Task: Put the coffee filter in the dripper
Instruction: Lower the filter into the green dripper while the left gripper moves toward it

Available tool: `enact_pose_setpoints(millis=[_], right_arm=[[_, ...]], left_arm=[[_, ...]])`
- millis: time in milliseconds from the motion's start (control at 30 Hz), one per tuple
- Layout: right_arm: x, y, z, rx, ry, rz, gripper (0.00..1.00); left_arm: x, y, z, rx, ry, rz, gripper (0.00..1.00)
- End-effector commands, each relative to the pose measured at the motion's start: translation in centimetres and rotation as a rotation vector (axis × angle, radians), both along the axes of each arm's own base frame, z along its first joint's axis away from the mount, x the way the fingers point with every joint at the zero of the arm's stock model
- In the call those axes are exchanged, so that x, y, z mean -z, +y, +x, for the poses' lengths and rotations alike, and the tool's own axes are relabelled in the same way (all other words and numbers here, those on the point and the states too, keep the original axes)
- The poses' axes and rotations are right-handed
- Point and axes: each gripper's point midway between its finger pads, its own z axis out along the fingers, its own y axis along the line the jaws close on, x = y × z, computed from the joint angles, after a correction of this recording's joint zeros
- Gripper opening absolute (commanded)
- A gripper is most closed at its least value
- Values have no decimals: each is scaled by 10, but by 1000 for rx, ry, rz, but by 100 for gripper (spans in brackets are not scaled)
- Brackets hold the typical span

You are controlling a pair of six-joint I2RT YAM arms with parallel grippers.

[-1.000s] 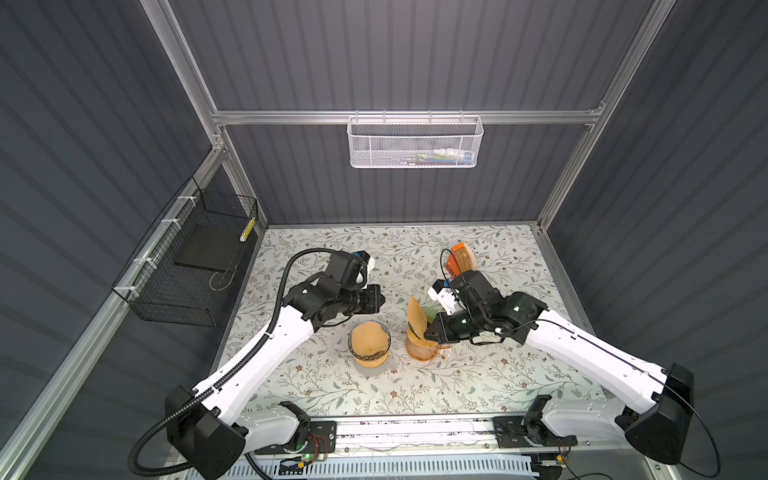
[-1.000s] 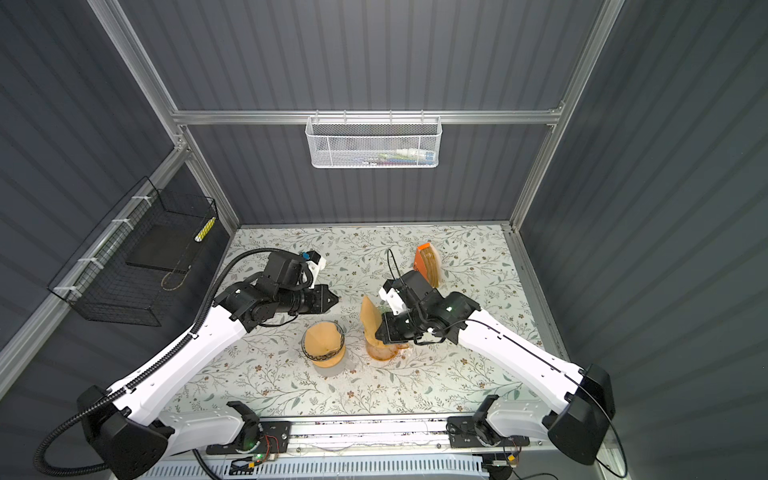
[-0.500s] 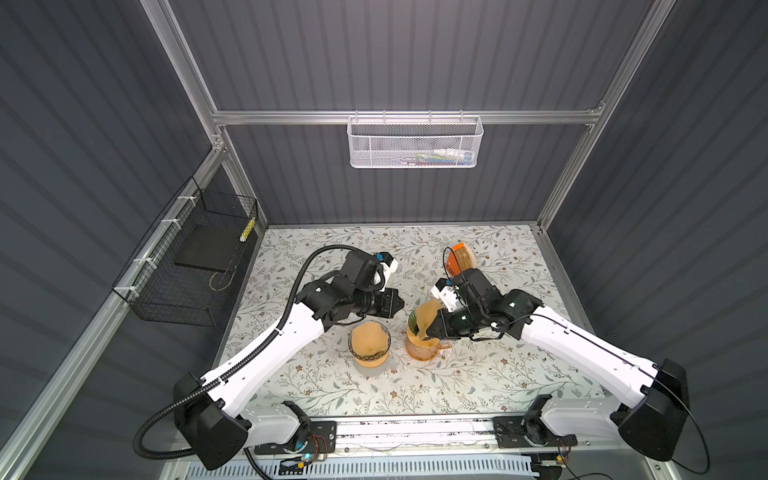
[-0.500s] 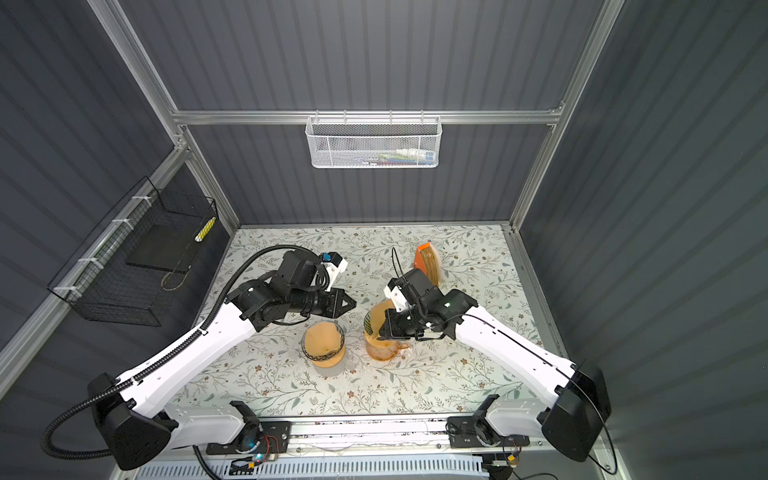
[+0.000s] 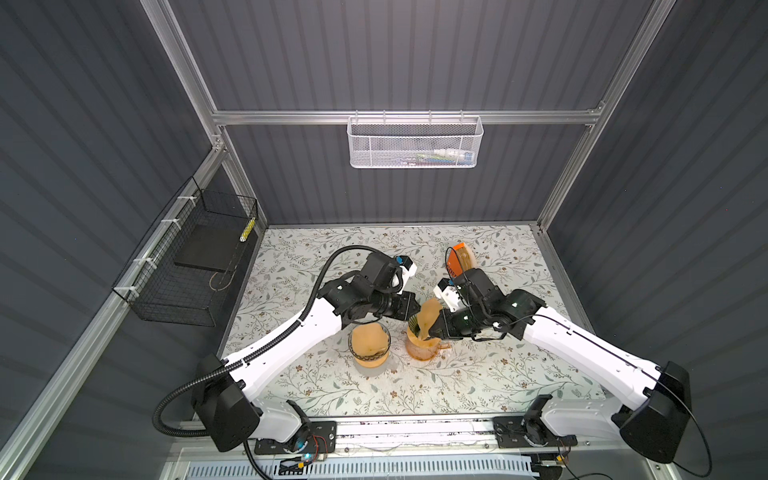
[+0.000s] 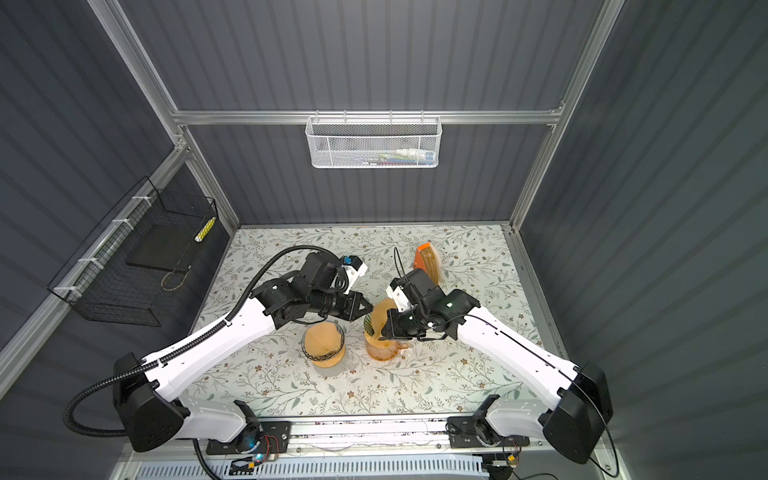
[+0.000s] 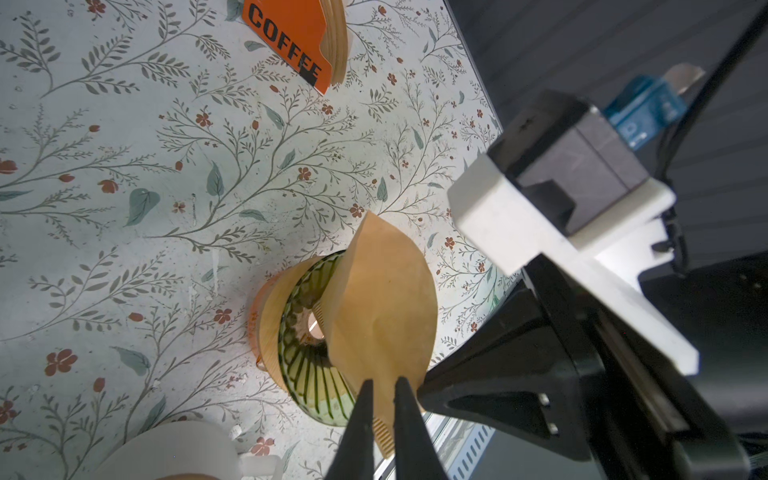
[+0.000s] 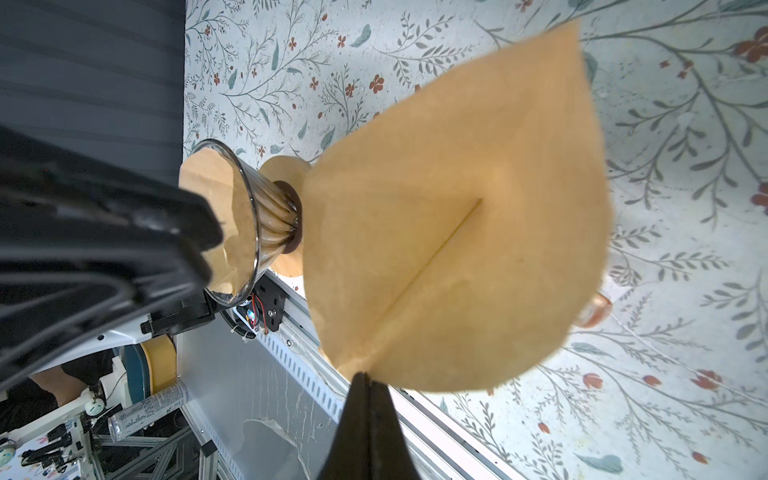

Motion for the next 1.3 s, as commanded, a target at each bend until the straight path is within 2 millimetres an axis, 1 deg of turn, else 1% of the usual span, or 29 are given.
enact_pose_setpoints(millis=[0, 133, 367, 433, 500, 533, 800, 1033, 1133, 1167, 1233, 1267], right_arm=[[-1, -3, 1, 12, -5, -7, 0], [0, -4, 1, 14, -2, -9, 2], [-1, -3, 1, 13, 3, -4, 3], [-2, -3, 1, 14, 2, -5, 7], [-3, -4, 0, 17, -3, -6, 13], [-4, -6, 1, 21, -8, -9, 15], [-11, -10, 0, 31, -24, -8, 21], [-23, -15, -3, 36, -48, -5, 27], [-29, -17, -6, 35, -52, -3, 27], [-31, -21, -2, 53, -74, -19, 27], [-40, -23, -2, 58, -95, -14, 27], [-43, -24, -1, 60, -107, -13, 25]], left_arm=[[-4, -10, 4, 19, -11, -25, 13], [9, -13, 9, 16, 1, -1, 11], [25, -7, 13, -1, 0, 57, 11], [28, -6, 14, -6, 0, 70, 10], [31, -4, 14, -13, 0, 79, 10], [31, -3, 14, -14, -1, 80, 10], [37, -1, 13, -19, 4, 94, 10], [33, -1, 14, -25, -1, 88, 10], [33, 0, 14, -25, -3, 90, 10], [33, 0, 14, -26, -3, 90, 10], [32, -1, 14, -25, -2, 90, 10], [32, -1, 14, -25, -3, 89, 10]])
